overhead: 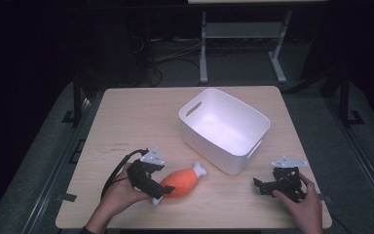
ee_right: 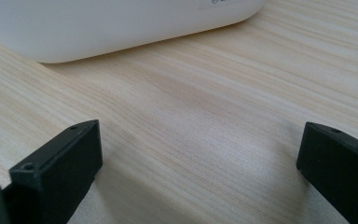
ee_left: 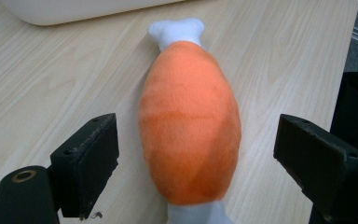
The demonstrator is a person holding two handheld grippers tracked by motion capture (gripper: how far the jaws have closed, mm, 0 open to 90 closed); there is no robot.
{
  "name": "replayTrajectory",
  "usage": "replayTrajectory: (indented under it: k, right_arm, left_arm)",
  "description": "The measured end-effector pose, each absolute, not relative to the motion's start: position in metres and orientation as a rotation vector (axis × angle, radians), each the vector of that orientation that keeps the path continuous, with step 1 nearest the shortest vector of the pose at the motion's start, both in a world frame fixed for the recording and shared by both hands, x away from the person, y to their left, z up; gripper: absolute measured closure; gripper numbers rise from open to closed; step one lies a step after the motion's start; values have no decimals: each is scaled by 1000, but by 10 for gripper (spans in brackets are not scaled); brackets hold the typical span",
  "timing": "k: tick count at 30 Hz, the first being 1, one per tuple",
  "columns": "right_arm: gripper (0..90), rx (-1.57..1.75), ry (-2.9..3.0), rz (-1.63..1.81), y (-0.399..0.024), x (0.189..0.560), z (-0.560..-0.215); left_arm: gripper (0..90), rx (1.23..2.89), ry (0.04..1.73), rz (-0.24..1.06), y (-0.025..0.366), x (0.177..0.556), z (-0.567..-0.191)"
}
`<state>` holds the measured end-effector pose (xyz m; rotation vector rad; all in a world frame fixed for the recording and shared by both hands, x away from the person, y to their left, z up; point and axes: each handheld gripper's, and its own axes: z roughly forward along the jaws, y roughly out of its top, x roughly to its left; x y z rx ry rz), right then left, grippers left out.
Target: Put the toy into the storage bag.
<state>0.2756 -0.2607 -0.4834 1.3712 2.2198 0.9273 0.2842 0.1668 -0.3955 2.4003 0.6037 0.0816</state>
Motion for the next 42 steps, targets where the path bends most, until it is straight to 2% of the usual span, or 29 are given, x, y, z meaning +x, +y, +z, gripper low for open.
replayTrajectory:
  k: [28, 42]
  right_arm:
    - [0, 1371, 2220, 927, -261, 276, -483]
    - [0, 1371, 2220, 927, -261, 276, -483]
  left_arm:
    - [126, 2523, 572, 93, 123, 300, -419]
    - [127, 2587, 571, 103, 115, 301, -433]
